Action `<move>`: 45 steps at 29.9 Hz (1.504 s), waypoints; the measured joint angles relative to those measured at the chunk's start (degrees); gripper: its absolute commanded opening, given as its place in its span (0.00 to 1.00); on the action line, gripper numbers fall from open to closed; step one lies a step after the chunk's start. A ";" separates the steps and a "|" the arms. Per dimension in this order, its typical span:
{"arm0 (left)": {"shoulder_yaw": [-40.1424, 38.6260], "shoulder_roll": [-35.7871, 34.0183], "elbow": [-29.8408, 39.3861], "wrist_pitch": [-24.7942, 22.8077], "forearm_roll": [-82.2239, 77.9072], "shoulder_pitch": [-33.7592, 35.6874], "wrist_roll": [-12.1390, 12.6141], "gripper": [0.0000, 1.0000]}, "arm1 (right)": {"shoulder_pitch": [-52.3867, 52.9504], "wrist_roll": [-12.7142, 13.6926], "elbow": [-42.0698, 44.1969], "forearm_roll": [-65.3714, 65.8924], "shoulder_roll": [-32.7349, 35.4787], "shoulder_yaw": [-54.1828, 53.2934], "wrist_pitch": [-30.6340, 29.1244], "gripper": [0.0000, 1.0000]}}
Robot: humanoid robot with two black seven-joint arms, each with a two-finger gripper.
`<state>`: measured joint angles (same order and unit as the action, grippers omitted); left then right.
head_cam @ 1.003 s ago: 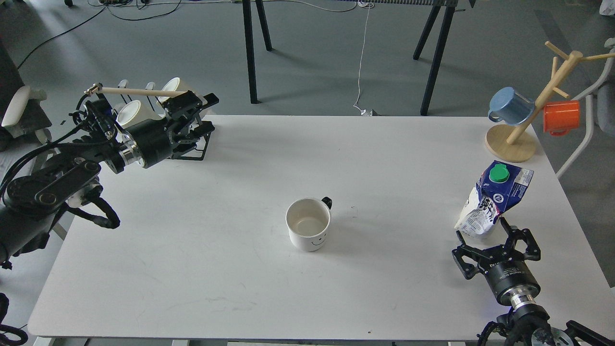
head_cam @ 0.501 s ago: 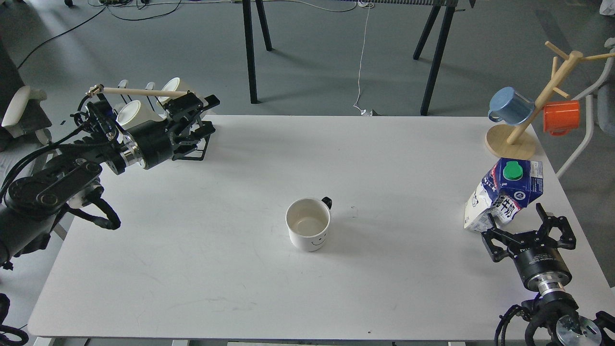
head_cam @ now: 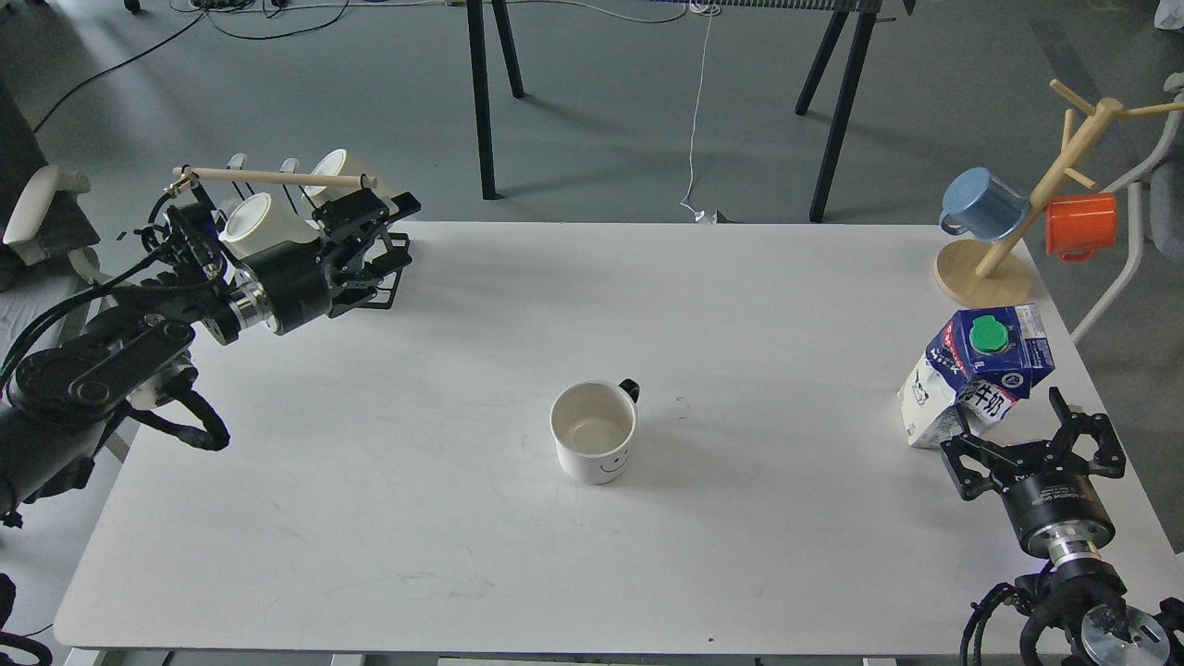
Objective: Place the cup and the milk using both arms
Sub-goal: 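Reach the right gripper to the milk carton and grasp it, then lift and carry the milk carton with the right gripper beside the mug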
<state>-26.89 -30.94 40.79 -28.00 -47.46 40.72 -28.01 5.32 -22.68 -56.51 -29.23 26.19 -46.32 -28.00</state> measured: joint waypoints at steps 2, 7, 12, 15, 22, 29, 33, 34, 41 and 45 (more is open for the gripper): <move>0.00 -0.02 0.00 0.00 0.00 -0.01 0.00 0.90 | 0.22 0.00 0.00 0.08 -0.30 0.06 0.00 0.98; 0.08 -0.03 -0.01 0.00 0.00 -0.11 0.00 0.90 | 0.59 0.09 0.13 0.28 -1.43 0.20 0.00 0.98; 0.08 -0.01 -0.08 0.00 -0.02 -0.11 0.00 0.90 | 1.62 0.10 0.24 0.32 -2.18 0.43 0.00 0.98; 0.09 0.07 -0.16 0.00 -0.02 -0.21 0.00 0.90 | 2.50 0.10 0.67 0.32 -2.46 0.42 0.00 0.98; 0.05 0.08 -0.36 0.00 -0.06 -0.79 0.00 0.90 | 4.73 0.10 2.24 0.32 -4.14 0.39 0.00 0.97; 0.01 0.31 -1.36 0.00 -0.06 -0.86 0.00 0.91 | 4.72 0.68 2.04 1.52 -4.25 0.75 0.00 0.34; 0.02 0.56 -1.44 0.00 -0.02 -0.90 0.00 0.91 | 4.70 1.27 1.77 3.31 -4.28 0.70 0.00 0.34; 0.03 0.61 -1.44 0.00 -0.01 -0.90 0.00 0.91 | 4.68 1.30 1.75 3.45 -4.29 0.67 0.00 0.33; 0.09 0.60 -1.47 0.00 0.00 -0.90 0.00 0.91 | 4.71 1.35 0.90 4.01 -4.74 0.67 0.00 0.30; 0.09 0.54 -1.50 0.00 0.01 -0.90 0.00 0.91 | 5.37 1.48 -0.61 4.33 -5.14 0.67 0.00 0.29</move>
<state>-26.80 -30.40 39.29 -28.00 -47.46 39.81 -28.00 10.69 -21.19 -57.12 -24.90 21.05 -45.65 -28.00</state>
